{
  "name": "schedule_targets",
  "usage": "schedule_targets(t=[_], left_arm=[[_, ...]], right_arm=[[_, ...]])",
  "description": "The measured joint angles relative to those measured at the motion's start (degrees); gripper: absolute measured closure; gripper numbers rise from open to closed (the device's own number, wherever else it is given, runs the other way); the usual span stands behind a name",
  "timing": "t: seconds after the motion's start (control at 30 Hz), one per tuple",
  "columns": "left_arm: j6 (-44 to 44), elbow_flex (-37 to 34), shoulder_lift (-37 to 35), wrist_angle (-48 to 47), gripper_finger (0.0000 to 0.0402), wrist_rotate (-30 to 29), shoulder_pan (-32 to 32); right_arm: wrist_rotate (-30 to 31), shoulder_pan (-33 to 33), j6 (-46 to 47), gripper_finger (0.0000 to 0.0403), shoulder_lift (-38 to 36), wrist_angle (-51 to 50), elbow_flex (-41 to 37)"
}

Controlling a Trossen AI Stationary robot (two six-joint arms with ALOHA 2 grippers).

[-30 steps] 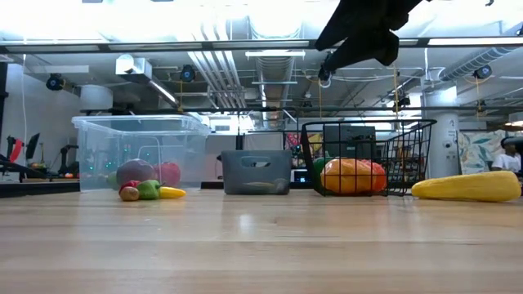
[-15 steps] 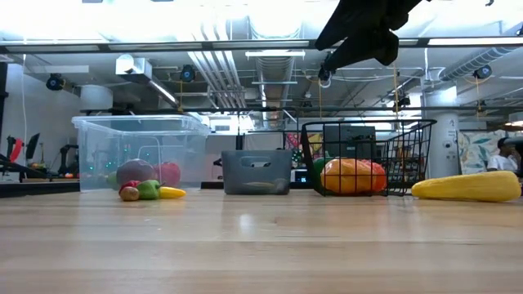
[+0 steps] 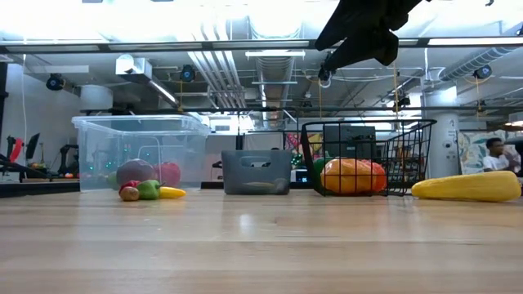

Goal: Sort produce into baskets
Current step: Put the yellow lemon into the transparent bin

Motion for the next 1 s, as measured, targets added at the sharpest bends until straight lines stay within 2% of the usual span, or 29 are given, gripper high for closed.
schedule_targets(t=[0.3, 0.57, 0.67, 0.8, 0.87, 1.0], left_arm=[[0.0, 0.0, 1.6, 0.9, 0.0124, -1.1, 0.0], [0.0, 0.1, 1.6, 0.8, 0.0184, -1.1, 0.0], [-0.1, 0.2, 1.4, 0.8, 0.0185, -0.7, 0.0], [0.5, 3.7, 0.6, -1.2, 0.0180, -0.7, 0.2], [1.1, 6.6, 0.0, -3.1, 0.0179, -2.9, 0.4], [2.7, 13.6, -0.9, -9.4, 0.0182, -13.1, 1.3]], right_arm=[[0.0, 0.0, 0.0, 0.0179, 0.0, 0.0, 0.0], [0.0, 0.0, -0.3, 0.0179, 0.0, 0.0, 0.0], [0.0, 0.0, -0.7, 0.0179, 0.0, 0.0, 0.0], [0.0, 0.0, -1.0, 0.0179, 0.1, 0.0, 0.0], [0.0, 0.0, -1.4, 0.0179, 0.1, 0.0, 0.0], [0.0, 0.0, -2.6, 0.0179, 0.1, 0.0, 0.0]])
